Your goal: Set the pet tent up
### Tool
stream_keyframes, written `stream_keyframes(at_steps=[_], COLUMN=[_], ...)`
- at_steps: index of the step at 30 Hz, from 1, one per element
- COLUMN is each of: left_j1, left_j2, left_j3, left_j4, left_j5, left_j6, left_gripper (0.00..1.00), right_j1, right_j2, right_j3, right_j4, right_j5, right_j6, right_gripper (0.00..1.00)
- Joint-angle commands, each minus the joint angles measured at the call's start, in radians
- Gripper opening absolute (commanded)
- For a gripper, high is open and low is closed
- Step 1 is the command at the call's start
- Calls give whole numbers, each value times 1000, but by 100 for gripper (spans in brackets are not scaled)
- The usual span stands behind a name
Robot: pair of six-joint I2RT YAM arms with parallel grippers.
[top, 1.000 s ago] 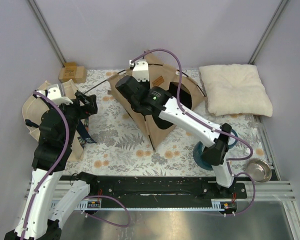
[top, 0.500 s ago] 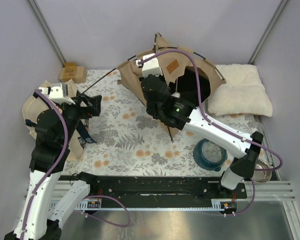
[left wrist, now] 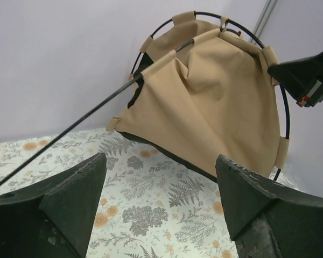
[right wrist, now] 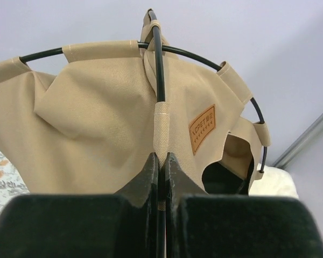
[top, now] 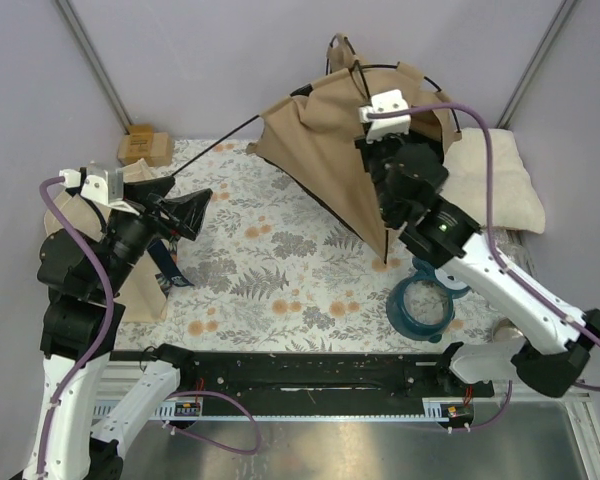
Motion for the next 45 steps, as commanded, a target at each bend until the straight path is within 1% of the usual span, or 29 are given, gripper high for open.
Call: stream_keyframes(at_steps=[1, 7, 9, 12, 13, 19, 21, 24, 28, 29, 30, 31, 32, 34, 37, 40, 43, 45], left_j1=[8, 6, 6, 8, 6, 8, 6, 6, 6, 8, 5, 5, 0, -20, -57, -100, -112, -112], left_j2=[20, 55, 69, 92, 101, 191, 218, 270, 323, 355, 377, 402, 432, 474, 533, 555, 546, 529], left_j3=[49, 75, 74, 65, 57, 83, 91, 72, -12, -50, -64, -60, -52, -32, -5, 26, 20, 17], left_j4=[48, 39, 40, 46, 45, -30, -39, -6, 127, 201, 238, 244, 246, 246, 246, 206, 206, 177], left_j5=[50, 40, 38, 50, 64, 103, 138, 233, 340, 366, 385, 392, 399, 394, 405, 390, 403, 386], left_j6=[-10, -38, -56, -81, -86, -53, -38, -59, -153, -202, -217, -225, -225, -213, -204, -176, -172, -152], left_gripper=[85, 85, 85, 85, 85, 86, 86, 86, 86, 86, 86, 86, 86, 86, 85, 84, 84, 84], right_j1=[-78, -240, -291, -352, -365, -382, -382, -382, -382, -382, -382, -382, -382, -382, -382, -382, -382, -382], right_j2=[-163, -283, -301, -309, -306, -281, -281, -287, -272, -270, -267, -266, -267, -273, -292, -318, -341, -344], right_j3=[-108, -246, -260, -252, -239, -167, -165, -212, -289, -336, -352, -360, -366, -377, -389, -386, -377, -363], right_j4=[100, 93, 90, 57, 0, -232, -281, -277, -248, -216, -206, -203, -202, -197, -167, -148, -137, -145], right_j5=[-235, -479, -545, -697, -753, -970, -1036, -1128, -1168, -1171, -1167, -1162, -1154, -1144, -1130, -1116, -1121, -1125], right_j6=[-30, 19, 42, 51, 51, -6, -13, -6, 36, 63, 80, 89, 99, 117, 169, 229, 275, 292], right_gripper=[0, 0, 0, 0, 0, 0, 0, 0, 0, 11, 20, 33, 48, 69, 88, 95, 98, 98])
